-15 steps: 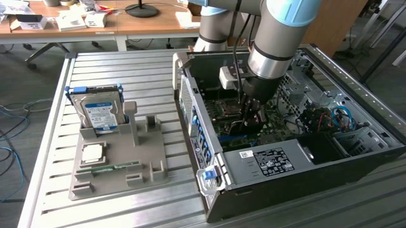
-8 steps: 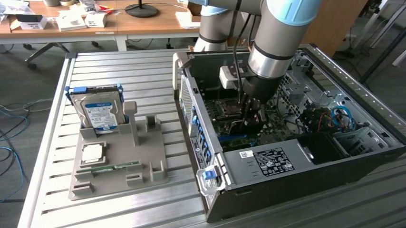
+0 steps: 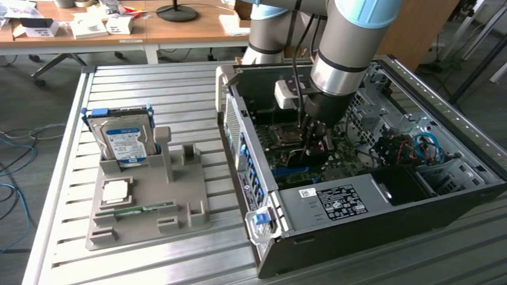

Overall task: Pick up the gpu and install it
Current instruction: 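Insert the gpu into the slot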

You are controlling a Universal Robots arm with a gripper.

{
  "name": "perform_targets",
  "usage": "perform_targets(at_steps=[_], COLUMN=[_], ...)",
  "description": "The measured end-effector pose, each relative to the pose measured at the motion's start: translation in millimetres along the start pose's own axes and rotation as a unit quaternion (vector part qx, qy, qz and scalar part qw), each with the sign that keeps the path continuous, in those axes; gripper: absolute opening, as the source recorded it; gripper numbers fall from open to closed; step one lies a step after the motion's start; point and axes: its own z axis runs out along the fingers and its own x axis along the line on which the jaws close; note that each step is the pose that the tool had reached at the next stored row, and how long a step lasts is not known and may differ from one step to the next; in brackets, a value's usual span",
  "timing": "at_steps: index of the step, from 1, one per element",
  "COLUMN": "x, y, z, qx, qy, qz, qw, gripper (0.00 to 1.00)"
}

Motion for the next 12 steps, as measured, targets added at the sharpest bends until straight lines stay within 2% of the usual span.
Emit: perform_targets(at_steps=[3,6,8,12], x=[0.0,0.0,0.1,0.0], y=[0.0,-0.1,0.0,0.0], z=[-0.1,-0.3,-0.3,-0.3], qx=[-0.0001,0.0002,0.0003,0.0004], qy=[0.0002,0.0044,0.0061,0.0068], qz=[0.0,0.0,0.0,0.0], qw=[1.0,1.0,1.0,1.0], gripper=[0.26,0.26,0.26,0.26])
